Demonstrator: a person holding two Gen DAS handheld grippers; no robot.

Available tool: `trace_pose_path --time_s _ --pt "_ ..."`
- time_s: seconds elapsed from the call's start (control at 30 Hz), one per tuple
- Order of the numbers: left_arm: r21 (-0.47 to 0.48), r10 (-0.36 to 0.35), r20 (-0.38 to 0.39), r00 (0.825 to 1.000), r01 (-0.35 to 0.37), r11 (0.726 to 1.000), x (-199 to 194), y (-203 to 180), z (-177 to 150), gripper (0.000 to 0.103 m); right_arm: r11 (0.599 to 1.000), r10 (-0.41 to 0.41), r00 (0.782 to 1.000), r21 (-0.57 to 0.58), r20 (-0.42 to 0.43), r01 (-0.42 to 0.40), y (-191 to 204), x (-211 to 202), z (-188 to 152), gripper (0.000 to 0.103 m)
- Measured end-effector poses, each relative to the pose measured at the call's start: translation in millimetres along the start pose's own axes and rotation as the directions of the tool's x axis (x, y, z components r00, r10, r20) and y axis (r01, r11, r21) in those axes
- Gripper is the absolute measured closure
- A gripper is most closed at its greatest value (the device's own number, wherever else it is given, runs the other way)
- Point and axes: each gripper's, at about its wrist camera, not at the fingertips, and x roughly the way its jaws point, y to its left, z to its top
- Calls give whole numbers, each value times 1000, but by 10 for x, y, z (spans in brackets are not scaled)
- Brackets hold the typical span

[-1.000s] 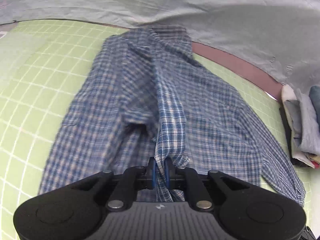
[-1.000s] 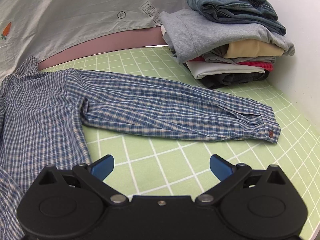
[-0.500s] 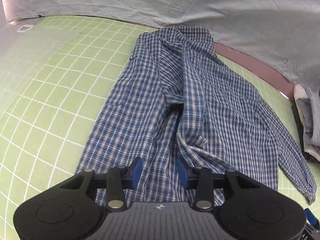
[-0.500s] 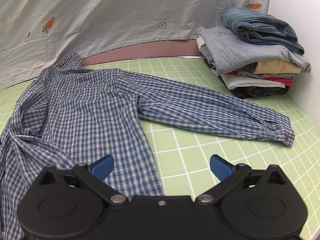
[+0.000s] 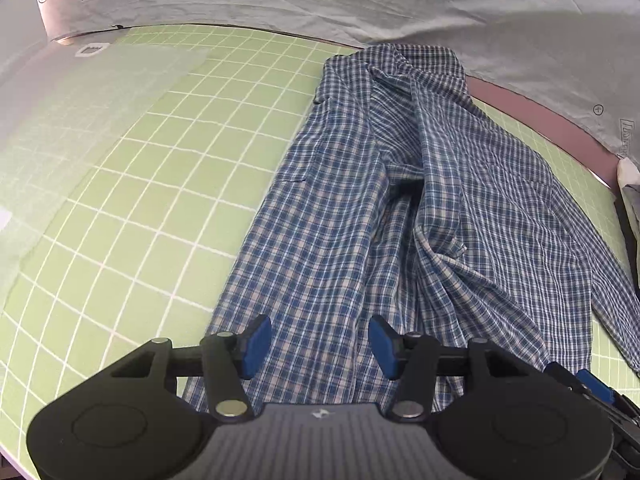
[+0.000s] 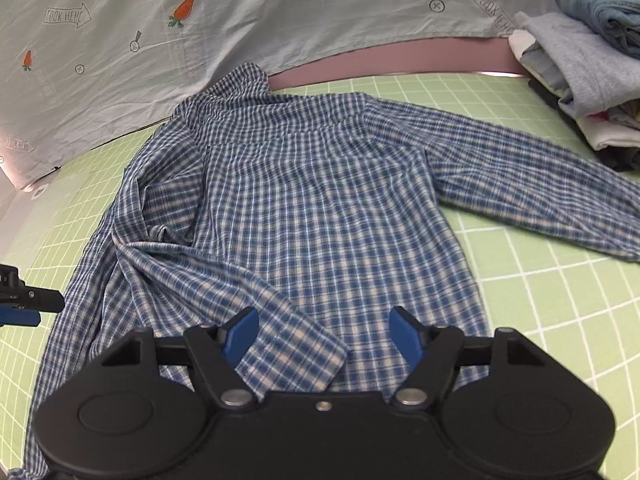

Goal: Fold clothes

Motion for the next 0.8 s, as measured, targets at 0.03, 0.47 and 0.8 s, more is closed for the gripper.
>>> trace_pose_path --time_s 0.03,0.47,0.8 --pt "-1 0 -1 1000 0 1000 -22 28 -31 47 1000 6 1000 16 -10 -6 -12 17 -25 31" --pt "74 -6 -17 1000 8 997 -255 505 -204 47 995 -49 998 92 32 46 239 -144 -217 100" --pt "74 10 -46 999 -6 997 -319 1047 -297 47 979 -202 948 39 244 199 706 -861 -308 101"
